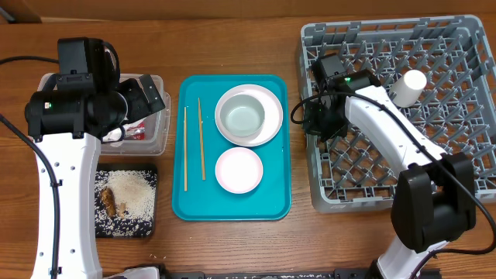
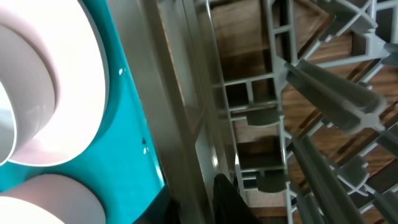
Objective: Sort waste into correct bins and load items into the dishwasher
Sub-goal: 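Swing the right gripper left across the rack toward the teal tray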
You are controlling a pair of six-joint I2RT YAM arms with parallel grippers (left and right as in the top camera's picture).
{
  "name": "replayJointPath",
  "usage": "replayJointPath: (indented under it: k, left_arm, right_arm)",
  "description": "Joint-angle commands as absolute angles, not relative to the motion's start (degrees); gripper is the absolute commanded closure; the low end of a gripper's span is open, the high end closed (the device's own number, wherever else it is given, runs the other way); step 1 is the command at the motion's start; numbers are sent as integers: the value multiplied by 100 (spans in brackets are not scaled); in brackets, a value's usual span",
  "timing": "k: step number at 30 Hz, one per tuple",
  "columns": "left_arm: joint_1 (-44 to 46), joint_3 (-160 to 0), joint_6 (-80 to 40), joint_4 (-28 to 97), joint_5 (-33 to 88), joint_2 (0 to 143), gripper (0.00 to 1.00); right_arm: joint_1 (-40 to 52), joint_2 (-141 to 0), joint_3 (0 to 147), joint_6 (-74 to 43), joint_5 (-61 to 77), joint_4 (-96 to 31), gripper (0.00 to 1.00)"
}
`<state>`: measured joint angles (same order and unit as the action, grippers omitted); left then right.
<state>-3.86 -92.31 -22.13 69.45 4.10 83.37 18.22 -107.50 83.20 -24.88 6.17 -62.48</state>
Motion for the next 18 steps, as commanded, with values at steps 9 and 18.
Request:
replayJointPath:
  k: [9, 18]
  left_arm:
    - [-373, -9314, -2250, 6941, 405, 8324, 0]
    - [-373, -9314, -2250, 6941, 408, 8324, 0]
  right_arm:
    - [2163, -10777, 8224, -3181, 978, -6401, 83]
    - [2169, -10768, 8377, -3328, 1059, -6379, 83]
